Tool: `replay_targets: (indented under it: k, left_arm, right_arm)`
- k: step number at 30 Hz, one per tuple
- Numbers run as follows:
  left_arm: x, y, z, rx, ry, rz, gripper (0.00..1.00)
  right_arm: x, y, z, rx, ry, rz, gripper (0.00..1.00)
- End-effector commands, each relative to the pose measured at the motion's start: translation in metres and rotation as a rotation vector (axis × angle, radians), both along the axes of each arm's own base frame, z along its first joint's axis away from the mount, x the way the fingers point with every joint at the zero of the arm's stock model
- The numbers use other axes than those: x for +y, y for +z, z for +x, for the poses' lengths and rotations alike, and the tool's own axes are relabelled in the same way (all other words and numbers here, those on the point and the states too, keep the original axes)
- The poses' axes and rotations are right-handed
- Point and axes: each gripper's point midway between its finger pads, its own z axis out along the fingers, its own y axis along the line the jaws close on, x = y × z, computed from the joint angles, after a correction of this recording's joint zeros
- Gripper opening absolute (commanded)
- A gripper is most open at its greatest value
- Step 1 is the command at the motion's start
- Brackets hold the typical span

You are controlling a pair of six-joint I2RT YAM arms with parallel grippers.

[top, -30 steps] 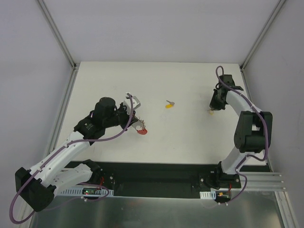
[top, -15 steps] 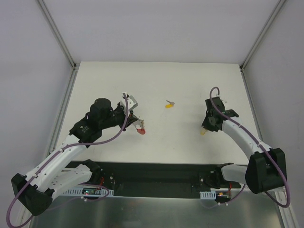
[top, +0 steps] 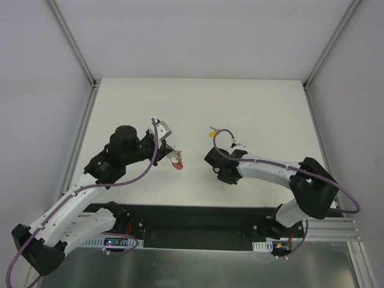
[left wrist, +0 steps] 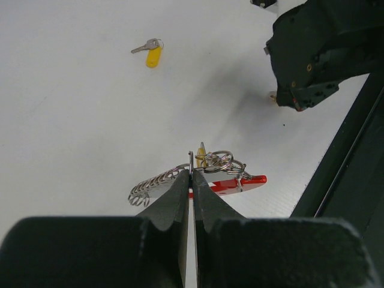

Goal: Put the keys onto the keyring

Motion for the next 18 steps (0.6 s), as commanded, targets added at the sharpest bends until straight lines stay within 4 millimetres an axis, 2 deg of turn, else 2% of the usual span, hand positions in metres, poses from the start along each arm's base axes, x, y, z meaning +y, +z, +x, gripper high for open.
replay_targets:
  k: [1, 4, 9, 10, 14, 15, 18]
  left_arm:
    - [-0.001, 0.036, 0.003, -0.076, 0.006, -0.072, 0.00]
    - [0.000, 0.035, 0.003, -0.078, 0.010, -0.070, 0.00]
    - [0.001, 0.035, 0.004, -0.081, 0.014, -0.067, 0.00]
    - [0.001, 0.034, 0.003, -0.081, 0.013, -0.067, 0.00]
    - [0.001, 0.036, 0.003, -0.086, 0.013, -0.070, 0.00]
    - [0.001, 0.035, 0.003, -0.083, 0.014, -0.067, 0.00]
    - [0.001, 0.035, 0.003, -0.084, 0.014, -0.067, 0.00]
  right_arm:
    - [0.043, 0.012, 0.016, -0.086, -0.100, 0.054, 0.02]
    - [0.066, 0.011, 0.024, -0.095, -0.109, 0.068, 0.03]
    - [0.090, 0.008, 0.033, -0.098, -0.106, 0.117, 0.23]
    - [0.093, 0.009, 0.034, -0.097, -0.086, 0.117, 0.29]
    - [0.101, 0.026, 0.037, -0.123, -0.020, 0.139, 0.42]
    - [0.102, 0.031, 0.038, -0.135, -0.004, 0.139, 0.42]
    - [0.096, 0.051, 0.040, -0.178, 0.064, 0.125, 0.50]
